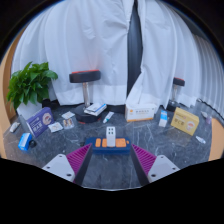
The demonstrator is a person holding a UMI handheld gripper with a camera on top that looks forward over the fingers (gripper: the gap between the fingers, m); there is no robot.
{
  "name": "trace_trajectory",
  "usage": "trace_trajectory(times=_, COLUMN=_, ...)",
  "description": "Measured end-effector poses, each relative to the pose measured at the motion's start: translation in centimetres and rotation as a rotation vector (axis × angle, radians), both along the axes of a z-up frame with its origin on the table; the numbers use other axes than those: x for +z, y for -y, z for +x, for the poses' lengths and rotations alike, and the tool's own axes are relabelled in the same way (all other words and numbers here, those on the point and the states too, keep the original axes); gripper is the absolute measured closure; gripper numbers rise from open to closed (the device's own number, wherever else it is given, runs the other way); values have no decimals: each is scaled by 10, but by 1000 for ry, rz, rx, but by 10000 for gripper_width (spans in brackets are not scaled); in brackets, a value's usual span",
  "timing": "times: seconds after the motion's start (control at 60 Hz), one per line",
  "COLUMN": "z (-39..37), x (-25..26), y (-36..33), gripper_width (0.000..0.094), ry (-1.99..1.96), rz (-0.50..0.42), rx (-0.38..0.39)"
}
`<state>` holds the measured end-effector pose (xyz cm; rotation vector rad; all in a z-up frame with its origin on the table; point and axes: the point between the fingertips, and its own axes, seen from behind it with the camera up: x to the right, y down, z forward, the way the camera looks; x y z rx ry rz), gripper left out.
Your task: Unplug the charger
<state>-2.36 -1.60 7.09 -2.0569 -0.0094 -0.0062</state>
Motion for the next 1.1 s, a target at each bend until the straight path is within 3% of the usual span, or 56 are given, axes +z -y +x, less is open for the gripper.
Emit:
trace_trajectory(times=0.067, z=-7, x=-4, y=-37, gripper_width=258, ry=23, rz=14, rx=2)
trace_trajectory(times=0.217, z=-10, x=-29, y=-92, gripper_width=402, ry=49, rz=1, rx=3)
trace_trajectory(times=0.383, z=0, x=-54, y=-107, gripper_width=725, ry=44, rz=-11, rx=-31)
trace_trajectory(times=0.533, z=-2, x=-55, y=-107, gripper_width=828, ry=18, rz=-6, rx=-29)
trace_trajectory(times=0.7, z=-1, x=-43, y=-108, gripper_width=865, ry=19, rz=-10, rx=-51)
trace_trajectory(times=0.783, z=-2, x=60, y=-116, gripper_width=866, ry=115, rz=226, rx=-42)
trace_trajectory(times=0.867, z=-10, x=115, y=-130, gripper_width=866, ry=84, rz=284, rx=-13)
trace_trajectory(times=0.983, z=22, x=145, y=-125, gripper_width=867, ry=25, rz=285, rx=-66)
trace_trajectory(times=1.1, z=66, x=114, y=-110, gripper_width=866, ry=38, rz=222, rx=-96)
